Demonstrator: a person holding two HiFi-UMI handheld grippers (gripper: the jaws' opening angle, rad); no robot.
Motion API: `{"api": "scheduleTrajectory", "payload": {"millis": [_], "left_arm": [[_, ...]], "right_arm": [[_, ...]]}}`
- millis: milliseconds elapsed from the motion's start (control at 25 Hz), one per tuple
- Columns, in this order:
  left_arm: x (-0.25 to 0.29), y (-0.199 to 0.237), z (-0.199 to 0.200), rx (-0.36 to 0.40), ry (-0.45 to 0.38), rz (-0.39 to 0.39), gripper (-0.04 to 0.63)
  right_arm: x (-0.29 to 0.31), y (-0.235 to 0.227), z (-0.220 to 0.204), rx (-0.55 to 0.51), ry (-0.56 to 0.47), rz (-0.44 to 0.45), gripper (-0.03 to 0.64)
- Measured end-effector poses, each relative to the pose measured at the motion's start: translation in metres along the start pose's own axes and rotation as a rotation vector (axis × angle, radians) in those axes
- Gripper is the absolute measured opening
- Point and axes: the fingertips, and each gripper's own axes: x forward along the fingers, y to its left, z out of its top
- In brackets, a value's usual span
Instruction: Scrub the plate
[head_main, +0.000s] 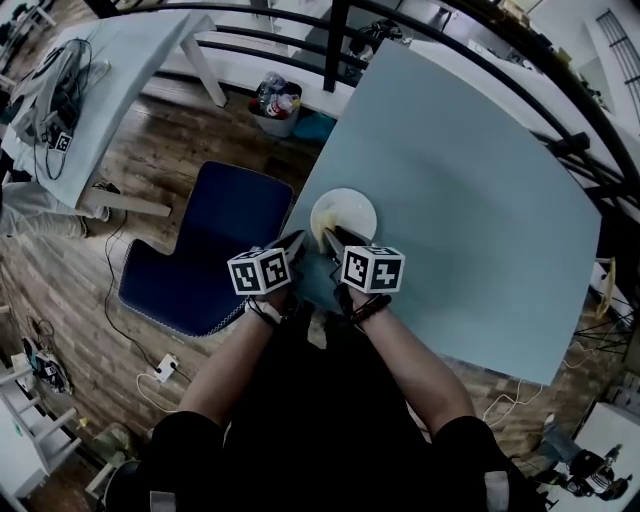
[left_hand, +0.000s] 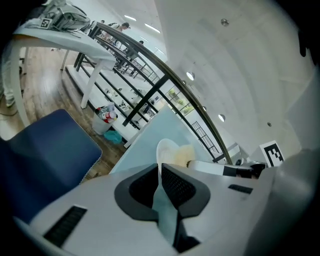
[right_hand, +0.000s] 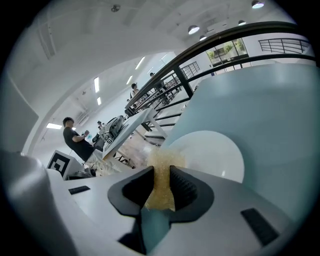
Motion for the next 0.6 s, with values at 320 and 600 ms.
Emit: {"api": "scheduleTrajectory", "payload": {"millis": [320, 600], "left_arm": [[0.002, -0.007, -0.006, 0.058, 0.034, 0.018, 0.037], [0.001, -0.015, -0.003, 0.047, 0.029, 0.016, 0.037]], "right_arm": [[-0.051, -0.046, 0.007, 0.084, -0.09, -0.068, 0.104], [-0.09, -0.08, 0.008, 0.137, -0.145, -0.129, 0.104]]}}
